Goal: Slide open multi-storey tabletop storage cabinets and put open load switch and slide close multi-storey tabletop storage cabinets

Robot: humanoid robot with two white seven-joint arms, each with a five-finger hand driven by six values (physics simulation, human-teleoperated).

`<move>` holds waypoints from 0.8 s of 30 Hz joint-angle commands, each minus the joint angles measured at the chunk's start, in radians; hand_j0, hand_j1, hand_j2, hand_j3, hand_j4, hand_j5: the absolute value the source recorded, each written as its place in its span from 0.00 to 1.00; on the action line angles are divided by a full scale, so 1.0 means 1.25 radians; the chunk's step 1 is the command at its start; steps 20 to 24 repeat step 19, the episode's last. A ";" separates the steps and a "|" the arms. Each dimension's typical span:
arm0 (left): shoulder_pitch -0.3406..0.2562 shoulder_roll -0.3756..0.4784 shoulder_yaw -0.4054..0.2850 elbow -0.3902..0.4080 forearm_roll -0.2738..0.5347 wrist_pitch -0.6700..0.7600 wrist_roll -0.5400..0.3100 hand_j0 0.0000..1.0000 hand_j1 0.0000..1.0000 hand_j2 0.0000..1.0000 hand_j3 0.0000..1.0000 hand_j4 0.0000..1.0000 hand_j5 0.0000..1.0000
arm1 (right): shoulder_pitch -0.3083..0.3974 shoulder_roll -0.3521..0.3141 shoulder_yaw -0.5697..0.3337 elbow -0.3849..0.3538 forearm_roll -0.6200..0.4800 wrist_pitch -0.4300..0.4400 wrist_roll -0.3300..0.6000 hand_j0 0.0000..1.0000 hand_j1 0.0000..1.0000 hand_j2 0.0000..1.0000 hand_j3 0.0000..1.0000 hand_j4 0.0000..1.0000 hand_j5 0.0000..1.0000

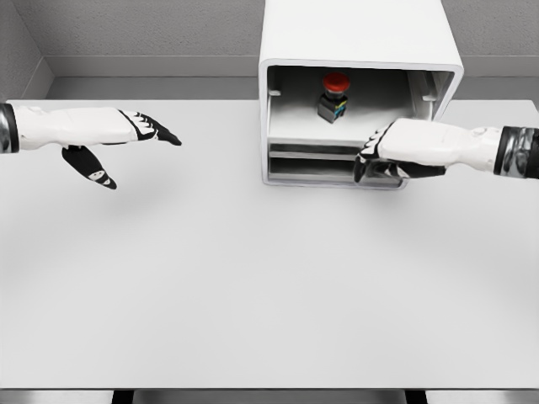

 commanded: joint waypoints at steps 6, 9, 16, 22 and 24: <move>0.001 0.001 0.000 0.001 0.005 0.002 0.000 1.00 1.00 1.00 1.00 1.00 1.00 | -0.010 0.006 0.028 -0.003 -0.005 0.002 0.000 0.51 0.51 0.51 0.51 0.51 0.51; 0.001 0.001 0.000 0.008 0.005 0.002 0.000 1.00 1.00 1.00 1.00 1.00 1.00 | 0.045 -0.088 0.016 -0.132 -0.007 0.002 0.000 0.70 0.70 0.70 0.70 0.70 0.70; 0.002 0.001 0.000 0.008 0.005 0.002 0.000 1.00 1.00 1.00 1.00 1.00 1.00 | 0.088 -0.102 0.014 -0.174 -0.009 0.002 0.000 1.00 1.00 1.00 1.00 1.00 1.00; 0.002 0.001 0.000 0.008 0.005 0.002 0.000 1.00 1.00 1.00 1.00 1.00 1.00 | 0.088 -0.102 0.015 -0.174 -0.009 0.002 0.000 1.00 1.00 1.00 1.00 1.00 1.00; 0.002 0.001 0.000 0.008 0.005 0.002 0.000 1.00 1.00 1.00 1.00 1.00 1.00 | 0.088 -0.102 0.015 -0.174 -0.009 0.002 0.000 1.00 1.00 1.00 1.00 1.00 1.00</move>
